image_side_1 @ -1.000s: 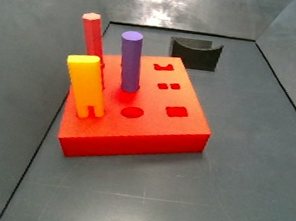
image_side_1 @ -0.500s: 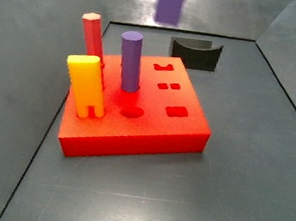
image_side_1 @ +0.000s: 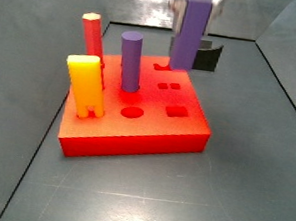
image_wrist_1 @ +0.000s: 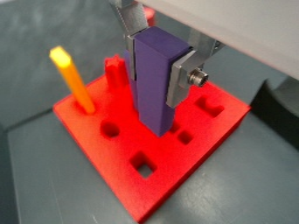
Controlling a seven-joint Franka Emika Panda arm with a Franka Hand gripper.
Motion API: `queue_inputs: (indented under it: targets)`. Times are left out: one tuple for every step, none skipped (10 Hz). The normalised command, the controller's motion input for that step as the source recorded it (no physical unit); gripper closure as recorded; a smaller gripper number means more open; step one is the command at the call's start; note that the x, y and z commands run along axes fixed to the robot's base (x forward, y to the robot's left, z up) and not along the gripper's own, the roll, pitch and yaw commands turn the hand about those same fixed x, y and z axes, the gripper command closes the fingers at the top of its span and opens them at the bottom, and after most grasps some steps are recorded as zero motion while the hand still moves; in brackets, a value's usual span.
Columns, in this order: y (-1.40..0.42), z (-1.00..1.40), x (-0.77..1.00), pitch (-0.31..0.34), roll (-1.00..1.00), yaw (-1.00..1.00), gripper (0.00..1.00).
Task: Pick up the rectangle object. Move up. Place the rectangle object on the fixture. Regrasp the rectangle object. Move to above the board. Insert the rectangle object.
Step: Insert the rectangle object.
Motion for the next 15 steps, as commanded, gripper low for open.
queue_inputs:
  targets:
    - [-0.43, -0.85, 0.13, -0.060, 0.18, 0.55, 1.00]
    - [-0.53, -0.67, 0.02, -0.019, 0.21, 0.41, 1.00]
    - [-0.53, -0.38, 0.07, 0.011, 0.19, 0.26, 1.00]
    - [-0.09, 0.00, 0.00, 0.000, 0.07, 0.00, 1.00]
    - [0.00, -0.04, 0.00, 0.001, 0.00, 0.00, 1.00]
    - [0.00, -0.13, 0.11, 0.040, 0.10, -0.28, 1.00]
    - [0.00, -0.34, 0.18, -0.006, 0.20, -0.77, 1.00]
    - [0.00, -0.39, 0.05, -0.081, 0.29, -0.80, 1.00]
    - [0.00, -0.34, 0.00, -0.066, 0.33, -0.49, 1.00]
    - [-0.05, -0.15, -0.02, -0.044, 0.15, 0.00, 1.00]
    - [0.00, 0.00, 0.00, 0.000, 0.02, 0.00, 1.00]
    - [-0.12, -0.20, 0.05, -0.033, 0.06, 0.17, 1.00]
    - [-0.15, -0.23, 0.11, -0.041, 0.04, 0.31, 1.00]
    - [-0.15, -0.21, 0.14, -0.010, 0.04, 0.34, 1.00]
    - [-0.14, -0.20, 0.16, 0.000, 0.05, 0.30, 1.00]
